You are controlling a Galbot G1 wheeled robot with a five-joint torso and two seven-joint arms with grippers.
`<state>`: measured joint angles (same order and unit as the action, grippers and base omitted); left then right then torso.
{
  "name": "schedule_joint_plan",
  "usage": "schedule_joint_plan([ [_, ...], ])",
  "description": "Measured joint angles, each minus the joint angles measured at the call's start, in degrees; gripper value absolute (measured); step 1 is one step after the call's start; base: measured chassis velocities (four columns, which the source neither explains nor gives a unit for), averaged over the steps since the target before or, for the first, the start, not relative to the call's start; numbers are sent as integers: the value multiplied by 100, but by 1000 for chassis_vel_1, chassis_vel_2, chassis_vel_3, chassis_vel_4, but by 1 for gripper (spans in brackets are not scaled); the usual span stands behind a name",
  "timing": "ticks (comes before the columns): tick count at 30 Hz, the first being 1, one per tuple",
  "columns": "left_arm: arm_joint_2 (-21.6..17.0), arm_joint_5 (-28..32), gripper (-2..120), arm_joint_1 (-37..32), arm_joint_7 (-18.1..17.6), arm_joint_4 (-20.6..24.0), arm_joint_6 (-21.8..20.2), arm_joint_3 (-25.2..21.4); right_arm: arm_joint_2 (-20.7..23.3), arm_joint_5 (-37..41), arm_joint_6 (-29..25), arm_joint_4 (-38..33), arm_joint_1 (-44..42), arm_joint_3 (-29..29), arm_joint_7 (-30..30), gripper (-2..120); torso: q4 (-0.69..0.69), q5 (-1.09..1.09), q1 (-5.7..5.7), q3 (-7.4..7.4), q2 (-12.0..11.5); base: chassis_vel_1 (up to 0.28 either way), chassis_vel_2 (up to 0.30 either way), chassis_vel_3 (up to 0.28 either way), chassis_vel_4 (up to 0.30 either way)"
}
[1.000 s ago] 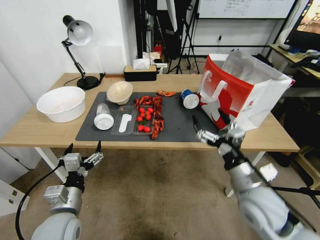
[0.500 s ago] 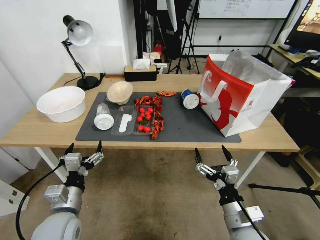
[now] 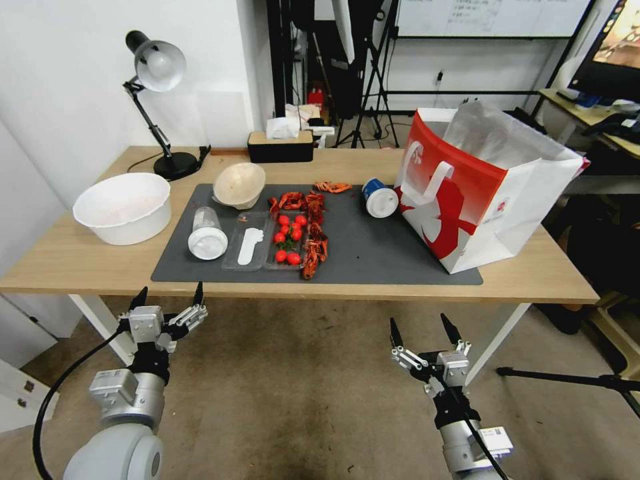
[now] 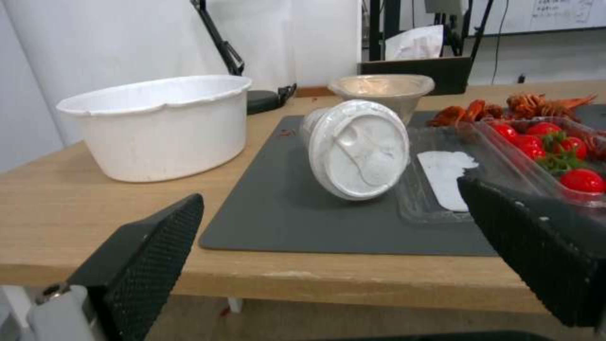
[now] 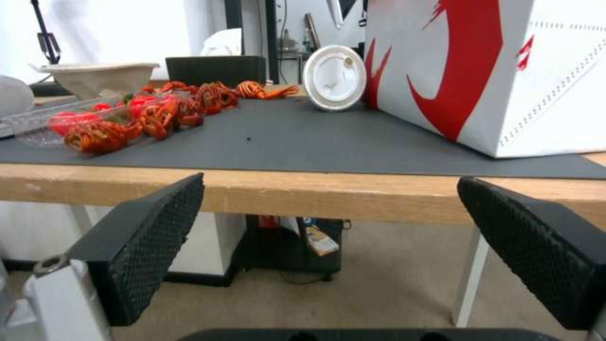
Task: Pick up the trash from the table and place it into the takeout bag.
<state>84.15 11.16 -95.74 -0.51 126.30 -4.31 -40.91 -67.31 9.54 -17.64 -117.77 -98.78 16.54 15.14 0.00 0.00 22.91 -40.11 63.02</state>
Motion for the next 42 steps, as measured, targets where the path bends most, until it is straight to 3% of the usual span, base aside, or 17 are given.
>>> schedule_joint_plan([
  [12, 2, 0, 100, 2, 0, -14, 75, -5, 94, 319, 946, -148, 914, -331, 741, 100, 0, 0, 1, 0, 0, 0, 0, 0, 0],
  [31, 5, -5, 100, -26, -1, -16, 124, -12, 283, 1026, 1399, -33, 1792, -519, 829, 100, 0, 0, 1, 0, 0, 0, 0, 0, 0],
  [38, 21, -35, 100, -36, -3, 20, 131, -3, 666, 1948, 1772, 540, 3142, -961, 1020, 100, 0, 0, 1, -1, 0, 0, 0, 0, 0],
  [42, 38, -62, 100, -57, -2, 51, 131, 6, 787, 2525, 1995, 1339, 4719, -1653, 1362, 100, 1, -1, 1, -1, 0, 0, 0, 0, 0],
])
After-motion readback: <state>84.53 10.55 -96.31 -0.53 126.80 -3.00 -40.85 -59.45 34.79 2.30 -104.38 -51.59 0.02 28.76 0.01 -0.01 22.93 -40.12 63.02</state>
